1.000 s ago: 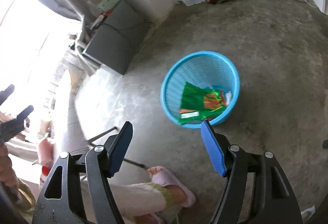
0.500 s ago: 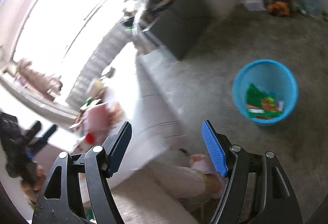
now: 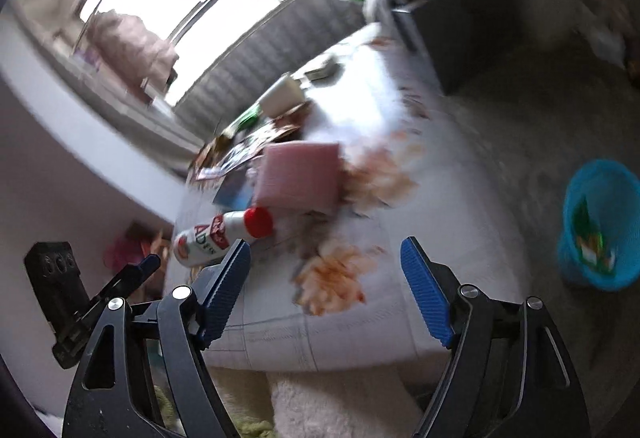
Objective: Collect trash
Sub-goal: 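Move both tools back over the bed toward the pink knitted cloth, then lower right tool onto pink knitted cloth and close on it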
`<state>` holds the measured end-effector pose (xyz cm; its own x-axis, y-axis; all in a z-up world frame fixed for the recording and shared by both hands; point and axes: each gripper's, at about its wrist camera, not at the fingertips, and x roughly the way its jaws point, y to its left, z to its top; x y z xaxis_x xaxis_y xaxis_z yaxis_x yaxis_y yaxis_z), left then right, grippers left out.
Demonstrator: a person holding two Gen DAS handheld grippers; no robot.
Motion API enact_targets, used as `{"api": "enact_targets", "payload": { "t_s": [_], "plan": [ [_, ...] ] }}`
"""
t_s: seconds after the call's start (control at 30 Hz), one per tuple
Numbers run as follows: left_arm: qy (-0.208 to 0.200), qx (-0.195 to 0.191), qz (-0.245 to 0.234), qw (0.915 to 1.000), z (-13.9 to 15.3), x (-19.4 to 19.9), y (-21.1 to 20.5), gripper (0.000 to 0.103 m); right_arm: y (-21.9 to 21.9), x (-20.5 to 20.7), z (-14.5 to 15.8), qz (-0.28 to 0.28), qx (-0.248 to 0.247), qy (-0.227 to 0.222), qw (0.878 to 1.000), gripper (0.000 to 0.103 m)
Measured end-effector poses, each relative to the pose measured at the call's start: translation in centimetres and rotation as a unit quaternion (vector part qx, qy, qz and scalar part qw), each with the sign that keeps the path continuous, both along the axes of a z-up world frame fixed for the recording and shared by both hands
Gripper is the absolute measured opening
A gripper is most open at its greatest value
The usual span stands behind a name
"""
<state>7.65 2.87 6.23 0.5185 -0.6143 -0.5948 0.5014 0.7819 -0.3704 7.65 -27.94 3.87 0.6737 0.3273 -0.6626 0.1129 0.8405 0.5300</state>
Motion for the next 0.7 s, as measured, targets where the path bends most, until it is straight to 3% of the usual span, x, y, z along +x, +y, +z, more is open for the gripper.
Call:
{"api": "enact_targets", "payload": {
  "t_s": [0.17, 0.37, 0.53, 0.7],
  "plan": [
    [-0.008, -0.031, -0.005, 0.9995, -1.1, 0.0, 1.6, 0.093, 3.2, 5.3, 1.2, 0.089, -0.055, -0.021, 0.994, 0.081],
    [-0.015, -0.04, -0.009, 0.9991, -2.2, 0.8, 2.2, 0.089, 4.9, 11.7, 0.2, 0.152, -0.093, -0.005, 0.984, 0.083],
    [0.006, -0.054, -0.03, 0.9981, -3.7, 1.7, 1.5, 0.072, 4.9, 16.7, -2.3, 0.161, -0.067, 0.03, 0.984, 0.083],
    [0.031, -0.055, -0.059, 0.9963, -5.3, 2.5, -0.5, 0.055, 4.7, 18.9, -4.7, 0.168, -0.039, 0.07, 0.983, 0.083]
  ]
}}
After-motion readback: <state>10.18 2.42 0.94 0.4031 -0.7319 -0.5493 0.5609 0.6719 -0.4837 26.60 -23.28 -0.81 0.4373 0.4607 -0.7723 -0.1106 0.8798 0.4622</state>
